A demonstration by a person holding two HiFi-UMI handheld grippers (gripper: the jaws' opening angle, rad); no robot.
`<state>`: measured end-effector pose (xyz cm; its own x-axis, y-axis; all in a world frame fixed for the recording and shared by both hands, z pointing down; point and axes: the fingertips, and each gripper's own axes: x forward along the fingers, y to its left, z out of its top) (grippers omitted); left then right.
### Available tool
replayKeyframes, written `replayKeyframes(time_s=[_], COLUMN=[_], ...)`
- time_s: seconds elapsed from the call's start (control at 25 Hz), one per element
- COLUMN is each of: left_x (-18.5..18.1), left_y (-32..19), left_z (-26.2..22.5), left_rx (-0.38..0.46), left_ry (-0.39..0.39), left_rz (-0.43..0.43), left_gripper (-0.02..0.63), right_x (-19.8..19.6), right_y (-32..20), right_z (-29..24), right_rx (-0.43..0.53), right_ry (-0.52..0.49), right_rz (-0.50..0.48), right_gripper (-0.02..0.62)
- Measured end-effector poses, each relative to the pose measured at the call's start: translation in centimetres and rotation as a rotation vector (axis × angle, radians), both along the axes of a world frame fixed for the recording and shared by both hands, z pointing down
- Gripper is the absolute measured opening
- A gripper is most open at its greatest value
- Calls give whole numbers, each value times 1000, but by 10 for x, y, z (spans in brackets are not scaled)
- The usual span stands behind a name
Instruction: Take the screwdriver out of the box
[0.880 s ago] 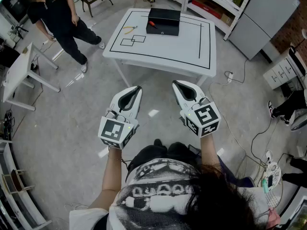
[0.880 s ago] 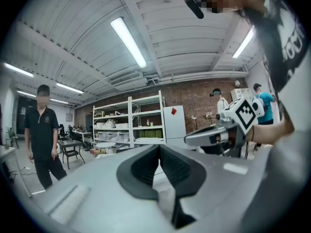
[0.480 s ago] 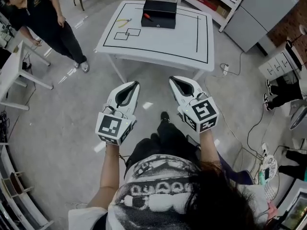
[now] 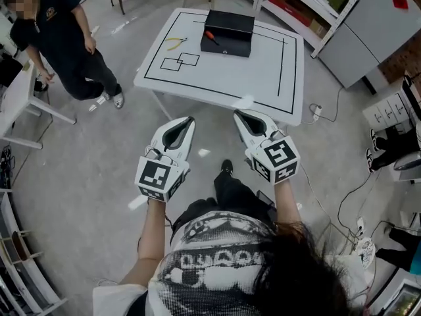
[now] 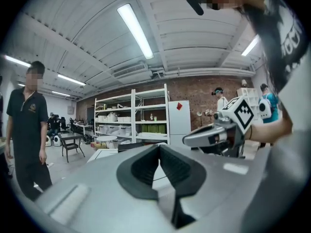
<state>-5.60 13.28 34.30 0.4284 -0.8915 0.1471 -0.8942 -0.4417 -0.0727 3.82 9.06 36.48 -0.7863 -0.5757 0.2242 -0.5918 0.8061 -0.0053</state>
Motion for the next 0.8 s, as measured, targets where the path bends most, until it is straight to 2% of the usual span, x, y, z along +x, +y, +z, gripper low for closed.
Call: replayKeyframes(time_s=[0.4, 0.8], left_x=[17, 34], left_y=[-124, -174], left_z=[-3, 3], left_rx=[-5, -25], left_ry=[-19, -51], left_rz=[-44, -56], left_gripper=[0, 0], right_x=[12, 21], right_y=[-122, -172], right_z=[14, 25], right_rx=[-40, -53], right_ry=[2, 5], right_rz=[-51, -91], right_gripper=[-3, -3])
